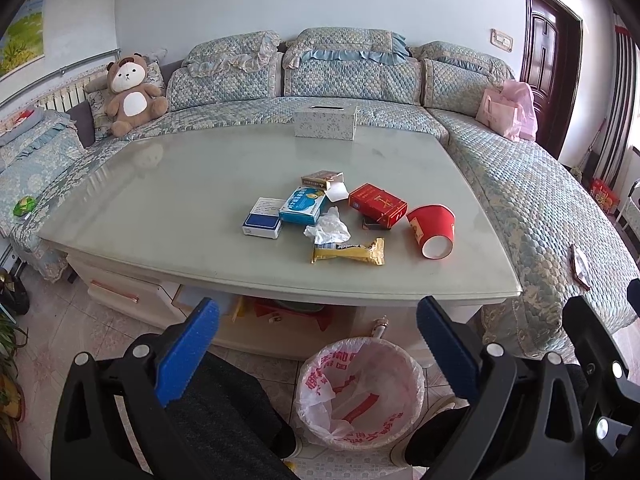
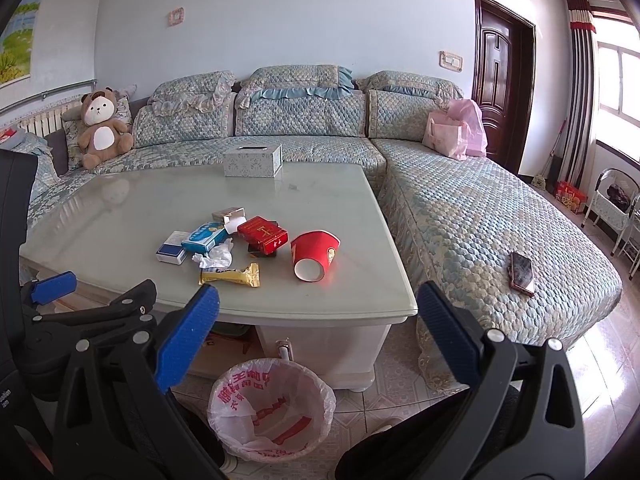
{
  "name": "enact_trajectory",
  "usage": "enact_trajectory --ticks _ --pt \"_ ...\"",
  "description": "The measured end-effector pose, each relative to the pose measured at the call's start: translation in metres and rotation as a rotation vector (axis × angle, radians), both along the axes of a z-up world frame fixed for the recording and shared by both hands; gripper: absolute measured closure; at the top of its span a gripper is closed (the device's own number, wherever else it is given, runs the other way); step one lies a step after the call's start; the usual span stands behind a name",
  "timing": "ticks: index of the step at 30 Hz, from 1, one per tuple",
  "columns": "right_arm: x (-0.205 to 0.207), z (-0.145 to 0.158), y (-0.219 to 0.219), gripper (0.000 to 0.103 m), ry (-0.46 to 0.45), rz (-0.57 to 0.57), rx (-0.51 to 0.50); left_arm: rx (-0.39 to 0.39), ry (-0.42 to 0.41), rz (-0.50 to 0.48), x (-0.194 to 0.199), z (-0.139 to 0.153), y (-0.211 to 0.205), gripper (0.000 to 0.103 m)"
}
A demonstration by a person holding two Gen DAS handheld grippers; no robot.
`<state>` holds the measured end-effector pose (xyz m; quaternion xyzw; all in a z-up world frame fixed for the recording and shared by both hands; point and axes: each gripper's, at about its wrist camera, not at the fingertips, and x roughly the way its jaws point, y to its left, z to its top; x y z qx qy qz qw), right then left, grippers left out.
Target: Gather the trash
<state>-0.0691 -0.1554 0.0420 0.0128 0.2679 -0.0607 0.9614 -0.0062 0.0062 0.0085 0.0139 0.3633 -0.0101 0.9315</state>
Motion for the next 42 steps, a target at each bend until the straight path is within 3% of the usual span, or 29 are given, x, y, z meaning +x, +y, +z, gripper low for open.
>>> enact_trajectory --ticks 42 --pt "0.0040 0.0036 0.0032 0.006 0.008 0.011 0.004 0.007 0.009 -0.018 0.0020 -0.0004 0.0000 0.006"
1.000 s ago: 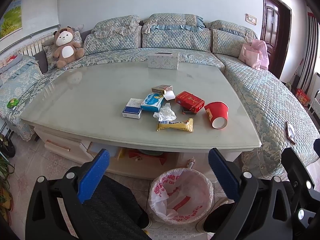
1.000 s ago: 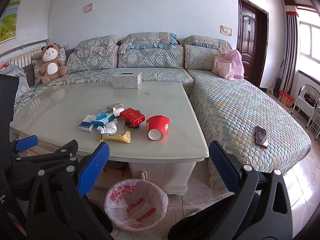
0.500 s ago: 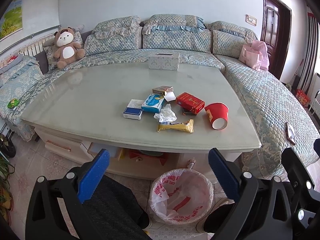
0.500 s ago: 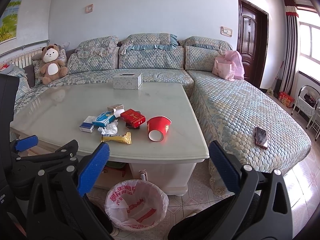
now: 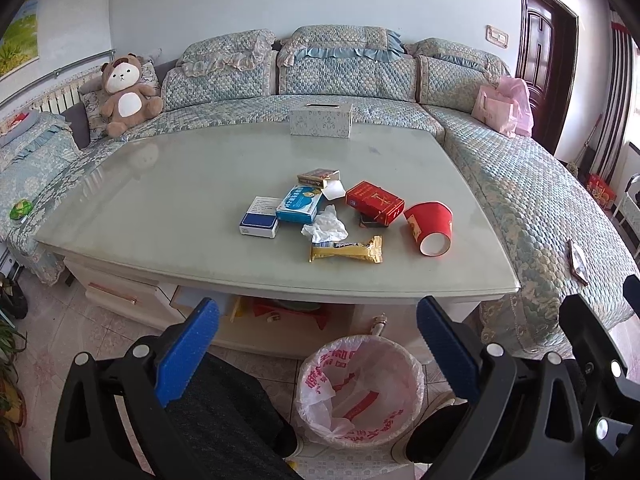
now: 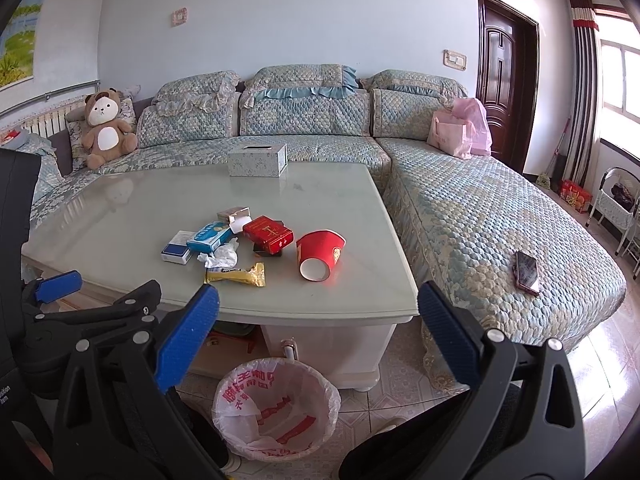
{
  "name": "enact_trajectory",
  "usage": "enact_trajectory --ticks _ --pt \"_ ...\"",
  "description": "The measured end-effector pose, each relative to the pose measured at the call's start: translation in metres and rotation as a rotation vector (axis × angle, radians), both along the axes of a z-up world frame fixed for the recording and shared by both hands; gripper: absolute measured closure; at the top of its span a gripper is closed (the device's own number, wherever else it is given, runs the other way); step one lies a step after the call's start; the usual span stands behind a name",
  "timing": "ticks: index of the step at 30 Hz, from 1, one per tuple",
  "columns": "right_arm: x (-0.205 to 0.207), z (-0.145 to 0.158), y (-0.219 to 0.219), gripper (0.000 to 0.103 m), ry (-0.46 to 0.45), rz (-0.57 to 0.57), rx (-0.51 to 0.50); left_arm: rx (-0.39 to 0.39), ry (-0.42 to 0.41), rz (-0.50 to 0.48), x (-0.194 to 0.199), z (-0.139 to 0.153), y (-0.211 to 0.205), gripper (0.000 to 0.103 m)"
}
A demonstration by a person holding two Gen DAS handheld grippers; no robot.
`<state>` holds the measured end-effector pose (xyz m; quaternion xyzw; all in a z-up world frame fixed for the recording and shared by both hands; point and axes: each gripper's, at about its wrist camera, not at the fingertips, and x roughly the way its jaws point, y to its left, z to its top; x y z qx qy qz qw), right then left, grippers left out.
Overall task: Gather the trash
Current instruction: 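Move both tools toward the items on the table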
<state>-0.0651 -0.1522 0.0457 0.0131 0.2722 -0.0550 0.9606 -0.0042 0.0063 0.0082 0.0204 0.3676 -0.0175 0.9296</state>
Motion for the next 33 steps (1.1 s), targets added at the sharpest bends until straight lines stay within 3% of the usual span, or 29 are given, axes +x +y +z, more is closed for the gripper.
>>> enact_trajectory --ticks 4,9,13,18,24,28,33 --pt "0.009 -0.004 -0.004 0.006 0.022 0.021 0.012 -0.006 0.017 -0.058 0.008 -0.003 -0.001 0.006" --pt "0.034 -0.005 -0.016 0.006 0.048 0.026 0.017 -0.025 0.095 -0.137 0.033 -0.002 0.007 0.006" --pt "0.059 -0.001 -0.028 0.006 0.071 0.032 0.001 0.013 0.158 -0.189 0.065 0.006 0.016 0.006" --pt "0.090 0.012 -0.039 0.006 0.093 0.062 -0.020 0.076 0.210 -0.222 0.107 0.022 0.029 0.006" --pt "0.140 0.017 -0.045 0.006 0.184 0.103 -0.078 0.149 0.293 -0.234 0.153 0.024 0.034 0.006" --pt "0.166 0.015 -0.052 0.006 0.252 0.133 -0.037 0.135 0.357 -0.238 0.177 0.016 0.037 0.006" --pt "0.183 0.011 -0.051 0.006 0.280 0.129 -0.078 0.153 0.392 -0.249 0.199 0.011 0.035 0.006"
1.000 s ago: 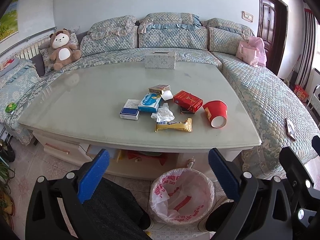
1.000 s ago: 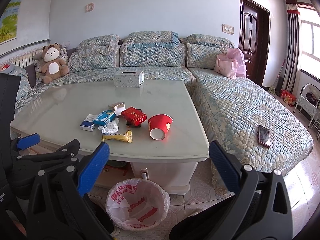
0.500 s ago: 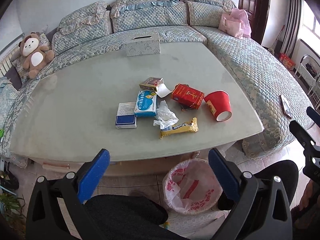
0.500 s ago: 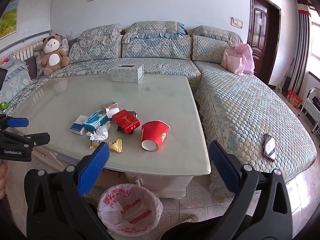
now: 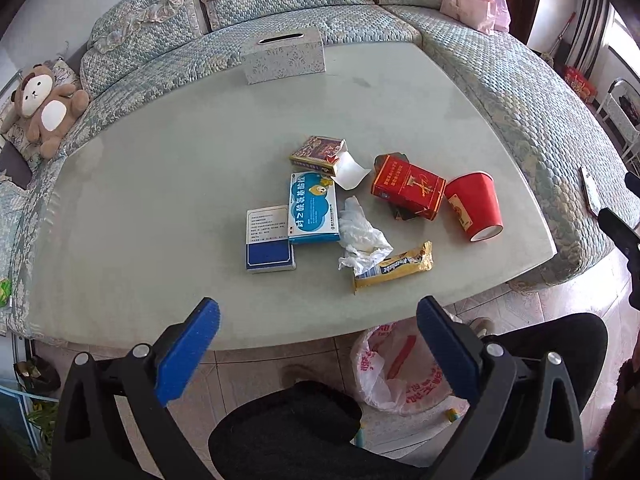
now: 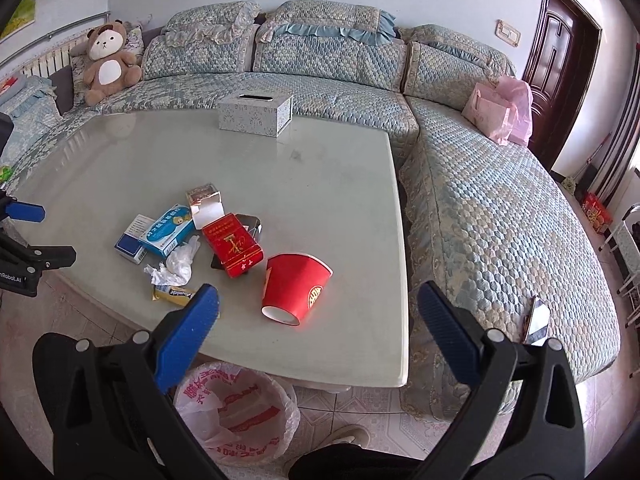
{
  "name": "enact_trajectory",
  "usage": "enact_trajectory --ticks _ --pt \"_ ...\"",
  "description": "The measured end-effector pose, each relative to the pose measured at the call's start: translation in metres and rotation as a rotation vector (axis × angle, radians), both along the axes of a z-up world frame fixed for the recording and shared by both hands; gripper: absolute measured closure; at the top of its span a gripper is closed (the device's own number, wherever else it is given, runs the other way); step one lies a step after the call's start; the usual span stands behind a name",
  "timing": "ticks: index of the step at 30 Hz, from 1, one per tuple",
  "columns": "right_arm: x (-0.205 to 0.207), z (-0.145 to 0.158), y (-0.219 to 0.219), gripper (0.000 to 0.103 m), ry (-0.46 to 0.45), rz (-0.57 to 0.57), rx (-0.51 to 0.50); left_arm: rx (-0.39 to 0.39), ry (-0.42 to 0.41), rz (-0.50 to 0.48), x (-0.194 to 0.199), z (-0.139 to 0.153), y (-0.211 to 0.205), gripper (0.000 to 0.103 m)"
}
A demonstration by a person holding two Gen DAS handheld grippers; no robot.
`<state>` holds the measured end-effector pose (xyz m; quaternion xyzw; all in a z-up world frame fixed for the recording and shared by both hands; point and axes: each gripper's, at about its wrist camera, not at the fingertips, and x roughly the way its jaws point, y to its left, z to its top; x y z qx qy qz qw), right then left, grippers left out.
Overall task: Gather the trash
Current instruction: 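Move both tools toward the items on the table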
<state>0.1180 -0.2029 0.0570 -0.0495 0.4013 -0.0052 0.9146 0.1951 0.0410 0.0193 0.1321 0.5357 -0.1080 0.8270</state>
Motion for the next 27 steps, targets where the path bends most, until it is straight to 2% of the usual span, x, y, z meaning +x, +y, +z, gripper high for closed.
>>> enact_trajectory --ticks 10,21,27 --pt "0.037 -0.018 -0.007 0.006 0.092 0.014 0.002 0.012 0.143 -0.051 0.043 -0.026 -0.027 0.006" --pt "0.065 -0.034 -0.014 0.006 0.150 0.006 -0.010 0.039 0.208 -0.076 0.088 -0.050 -0.049 0.006" --pt "0.079 -0.055 -0.017 0.006 0.199 0.004 -0.011 0.054 0.249 -0.072 0.109 -0.072 -0.050 0.006"
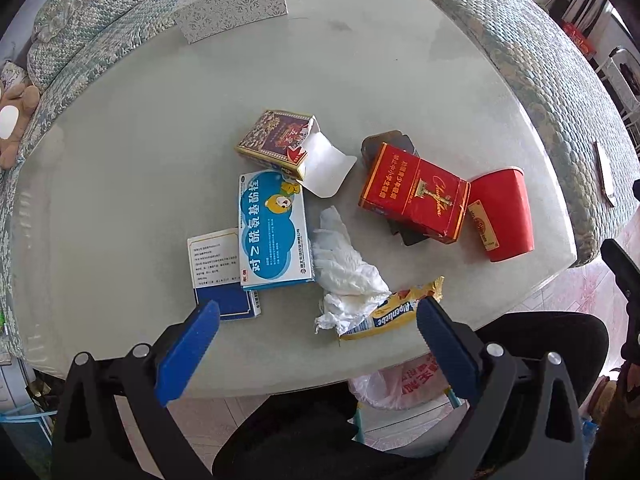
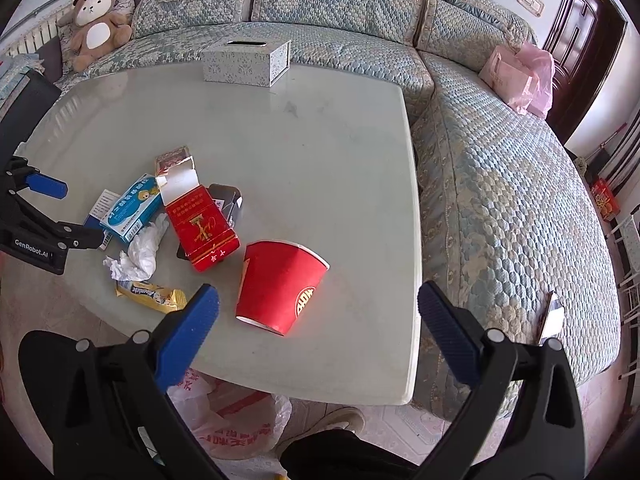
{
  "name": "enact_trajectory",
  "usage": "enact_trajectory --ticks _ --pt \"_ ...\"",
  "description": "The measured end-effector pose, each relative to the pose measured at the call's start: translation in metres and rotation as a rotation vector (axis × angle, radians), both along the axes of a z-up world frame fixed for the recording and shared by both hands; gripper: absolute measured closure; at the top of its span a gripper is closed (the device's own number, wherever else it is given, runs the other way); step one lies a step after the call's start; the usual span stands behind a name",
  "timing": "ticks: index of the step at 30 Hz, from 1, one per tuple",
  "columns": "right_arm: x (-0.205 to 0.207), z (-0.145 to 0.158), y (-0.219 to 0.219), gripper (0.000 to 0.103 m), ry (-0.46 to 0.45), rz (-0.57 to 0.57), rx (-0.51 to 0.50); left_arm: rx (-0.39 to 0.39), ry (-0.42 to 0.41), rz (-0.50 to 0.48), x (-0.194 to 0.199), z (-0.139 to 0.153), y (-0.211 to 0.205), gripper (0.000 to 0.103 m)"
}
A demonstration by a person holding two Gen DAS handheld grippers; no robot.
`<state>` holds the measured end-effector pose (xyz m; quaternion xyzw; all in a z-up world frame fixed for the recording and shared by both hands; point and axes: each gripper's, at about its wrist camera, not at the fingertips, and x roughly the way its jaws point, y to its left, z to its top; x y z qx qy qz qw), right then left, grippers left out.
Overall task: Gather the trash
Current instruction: 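Move both tools toward the items on the table, then grasp the red paper cup with the right tool while the left tool grasps the blue-and-white medicine box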
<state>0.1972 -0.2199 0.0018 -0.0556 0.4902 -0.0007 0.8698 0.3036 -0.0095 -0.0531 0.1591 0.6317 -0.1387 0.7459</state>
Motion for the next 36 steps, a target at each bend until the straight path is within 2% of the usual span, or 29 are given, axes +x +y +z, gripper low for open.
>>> enact_trajectory --ticks 9,14,23,30,33,36 --pt "0.026 -0.054 0.002 0.006 0.124 0.008 0.009 -0.010 0.070 0.026 0.030 -0.037 0.007 0.006" --pt "0.038 -0.075 -0.001 0.006 0.173 -0.005 0.028 -0.017 0.108 0.033 0.045 -0.054 0.009 0.006" --pt "0.053 -0.098 -0.002 0.006 0.236 -0.006 0.098 -0.023 0.152 0.033 0.066 -0.078 0.007 0.006" --pt "0.055 -0.103 -0.001 0.006 0.246 0.011 0.129 -0.037 0.156 0.056 0.084 -0.085 0.017 0.006" --pt "0.059 -0.105 -0.004 0.006 0.259 0.012 0.150 -0.038 0.162 0.057 0.089 -0.087 0.018 0.008" --pt "0.064 -0.107 -0.003 0.006 0.261 0.015 0.148 -0.013 0.152 0.047 0.088 -0.090 0.016 0.014"
